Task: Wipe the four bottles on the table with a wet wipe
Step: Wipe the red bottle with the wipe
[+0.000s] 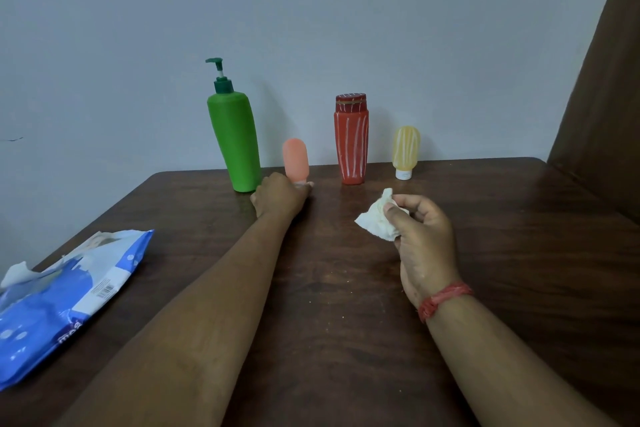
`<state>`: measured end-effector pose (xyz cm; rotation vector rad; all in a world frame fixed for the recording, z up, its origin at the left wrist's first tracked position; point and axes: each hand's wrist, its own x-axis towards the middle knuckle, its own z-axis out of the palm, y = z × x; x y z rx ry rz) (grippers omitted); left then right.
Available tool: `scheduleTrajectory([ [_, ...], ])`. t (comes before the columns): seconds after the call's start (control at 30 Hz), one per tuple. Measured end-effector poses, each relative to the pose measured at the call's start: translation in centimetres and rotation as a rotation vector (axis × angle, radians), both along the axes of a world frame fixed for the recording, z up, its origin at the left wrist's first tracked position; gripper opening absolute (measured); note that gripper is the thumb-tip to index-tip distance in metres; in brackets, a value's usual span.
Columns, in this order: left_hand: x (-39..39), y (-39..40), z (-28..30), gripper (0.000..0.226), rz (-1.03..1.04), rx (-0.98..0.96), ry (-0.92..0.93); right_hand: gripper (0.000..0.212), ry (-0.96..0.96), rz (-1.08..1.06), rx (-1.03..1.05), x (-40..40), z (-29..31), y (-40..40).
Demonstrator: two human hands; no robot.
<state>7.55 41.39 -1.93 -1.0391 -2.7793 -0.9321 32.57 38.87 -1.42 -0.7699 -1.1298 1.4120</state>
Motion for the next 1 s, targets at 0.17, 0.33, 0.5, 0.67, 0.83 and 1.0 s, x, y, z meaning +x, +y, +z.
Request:
scheduleTrajectory([
  [0.17,2.9,-2.3,0.0,0.032,-0.212,-0.002,0.014,0.011,0.003,-0.006,-0.013,0.0,0.2,-0.2],
  [0.33,6.5,-2.3,0.1,0.041,-0.448,0.154,-0.126,0.013,0.022,-0.026,-0.032,-0.1,0.2,-0.1],
  [0.5,7.7,0.2,0.8,0.071,-0.42,0.193,-0.222,0.013,0.029,-0.033,-0.044,-0.3,0.0,0.2],
  [0.67,7.7,3.1,1.1,0.084,-0.454,0.23,-0.322,0.013,0.054,-0.033,-0.054,-0.3,-0.5,0.6],
  [0.83,7.2,4.9,1.7,0.081,-0.428,0.3,-0.407,0.012,0.042,-0.039,-0.041,-0.4,-0.8,0.8],
  [1.0,6.8,5.3,1.7,0.061,-0.481,0.314,-0.43,0.017,0.04,-0.023,-0.051,-0.4,-0.7,0.9],
])
